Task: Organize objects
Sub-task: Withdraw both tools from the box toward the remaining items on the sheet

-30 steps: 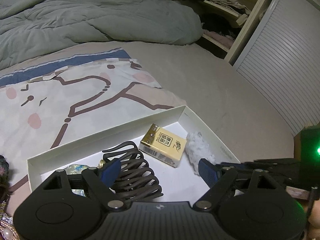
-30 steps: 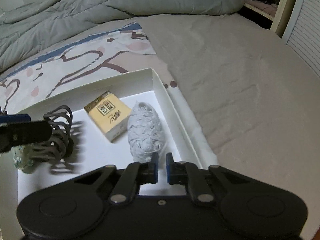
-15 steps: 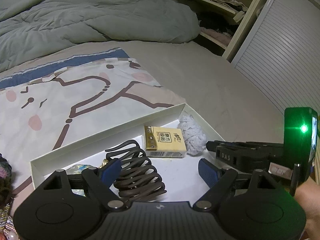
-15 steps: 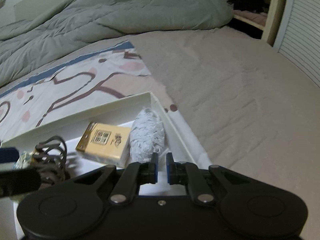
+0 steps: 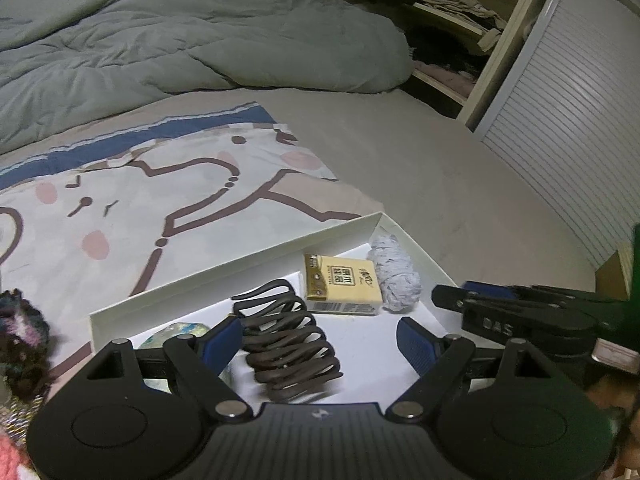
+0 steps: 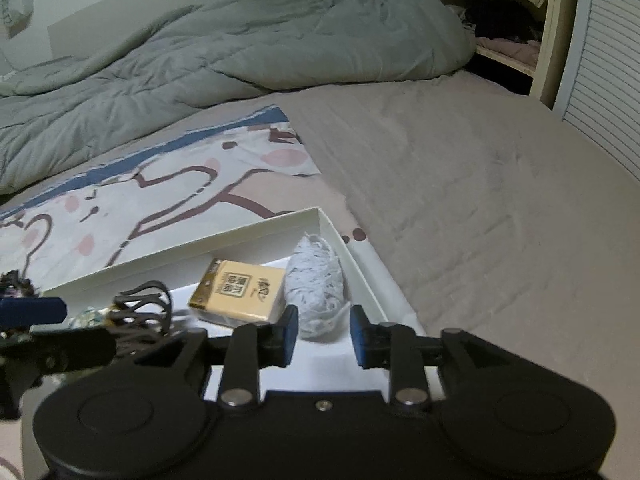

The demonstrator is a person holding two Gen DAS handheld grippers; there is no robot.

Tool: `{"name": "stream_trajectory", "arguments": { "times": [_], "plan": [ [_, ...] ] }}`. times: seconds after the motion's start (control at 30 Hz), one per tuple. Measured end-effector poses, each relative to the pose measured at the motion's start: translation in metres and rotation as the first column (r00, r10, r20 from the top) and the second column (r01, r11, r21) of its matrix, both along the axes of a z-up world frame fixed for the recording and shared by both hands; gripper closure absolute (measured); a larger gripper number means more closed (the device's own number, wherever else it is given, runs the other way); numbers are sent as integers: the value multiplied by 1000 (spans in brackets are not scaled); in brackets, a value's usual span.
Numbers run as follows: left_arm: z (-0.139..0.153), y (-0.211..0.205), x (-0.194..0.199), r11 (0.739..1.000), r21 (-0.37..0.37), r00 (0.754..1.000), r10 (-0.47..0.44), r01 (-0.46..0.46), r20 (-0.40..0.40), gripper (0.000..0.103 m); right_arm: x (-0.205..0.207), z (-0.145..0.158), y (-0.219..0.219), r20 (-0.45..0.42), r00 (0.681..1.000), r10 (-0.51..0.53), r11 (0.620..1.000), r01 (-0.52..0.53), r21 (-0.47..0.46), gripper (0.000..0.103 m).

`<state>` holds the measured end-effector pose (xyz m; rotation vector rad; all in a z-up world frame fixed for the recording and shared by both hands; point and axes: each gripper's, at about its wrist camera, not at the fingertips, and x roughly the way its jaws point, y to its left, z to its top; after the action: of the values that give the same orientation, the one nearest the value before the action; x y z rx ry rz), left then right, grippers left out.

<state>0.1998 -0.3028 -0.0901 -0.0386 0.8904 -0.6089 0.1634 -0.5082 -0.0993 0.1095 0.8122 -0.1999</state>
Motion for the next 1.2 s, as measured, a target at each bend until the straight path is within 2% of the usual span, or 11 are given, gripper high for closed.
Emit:
{"name": "stream_trajectory", "arguments": {
  "times": [0.1, 0.5, 0.83, 1.2],
  "plan": [
    [6, 6, -5, 1000, -2, 1000, 20, -20, 4, 15, -10, 7, 2, 5, 1000, 2, 1000, -2, 9, 54],
    [31, 31, -29, 997, 35, 995, 63, -66, 80, 0, -47, 34, 4, 39, 999, 12, 1000, -11, -6, 38],
    [46, 61, -47, 992, 55, 987, 110, -117, 117, 0, -71, 60, 19, 92, 996, 23, 1000, -22, -9, 17],
    [60, 91, -63, 981, 75, 974, 166, -179, 152, 0, -89, 80, 42, 137, 990, 41, 999, -39, -17, 3]
  ]
}}
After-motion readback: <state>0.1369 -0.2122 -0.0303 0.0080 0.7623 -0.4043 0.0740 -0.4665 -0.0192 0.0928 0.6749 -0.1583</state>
